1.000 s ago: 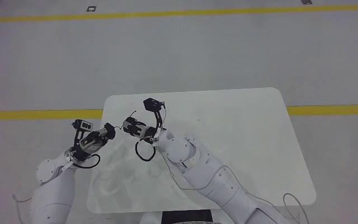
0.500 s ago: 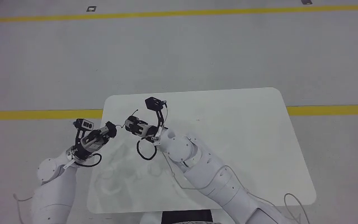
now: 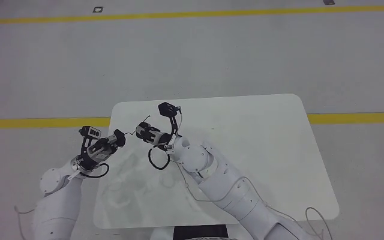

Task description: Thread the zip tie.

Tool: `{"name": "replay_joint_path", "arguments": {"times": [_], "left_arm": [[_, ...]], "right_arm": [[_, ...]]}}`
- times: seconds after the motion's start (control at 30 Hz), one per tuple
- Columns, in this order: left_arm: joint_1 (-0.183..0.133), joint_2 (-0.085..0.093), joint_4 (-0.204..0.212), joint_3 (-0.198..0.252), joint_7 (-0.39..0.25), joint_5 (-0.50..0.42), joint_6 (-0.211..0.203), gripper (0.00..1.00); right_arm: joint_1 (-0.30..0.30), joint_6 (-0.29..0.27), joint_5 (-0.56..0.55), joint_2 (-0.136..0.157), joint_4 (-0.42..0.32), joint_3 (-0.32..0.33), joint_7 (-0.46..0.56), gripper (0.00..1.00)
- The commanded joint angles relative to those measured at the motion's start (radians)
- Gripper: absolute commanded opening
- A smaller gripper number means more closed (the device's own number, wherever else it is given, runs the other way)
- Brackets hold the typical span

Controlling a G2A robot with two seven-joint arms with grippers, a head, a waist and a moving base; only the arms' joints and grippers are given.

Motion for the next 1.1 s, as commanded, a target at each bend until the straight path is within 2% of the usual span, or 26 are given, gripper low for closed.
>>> {"name": "replay_joint_path", "arguments": {"times": [0.0, 0.77, 1.07], "left_arm": [[0.001, 0.002, -0.001, 0.004, 0.001, -0.003, 0.0, 0.0], [0.03, 0.021, -0.025, 0.023, 0.011, -0.044, -0.012, 0.0], [0.041, 0.027, -0.034, 0.025, 0.017, -0.057, -0.017, 0.0]], "right_arm": [[0.0, -0.003, 0.001, 0.0, 0.0, -0.002, -0.003, 0.0], [0.019, -0.011, 0.047, -0.012, 0.042, -0.048, 0.027, 0.0], [0.015, -0.006, 0.035, -0.009, 0.032, -0.04, 0.011, 0.0]]}}
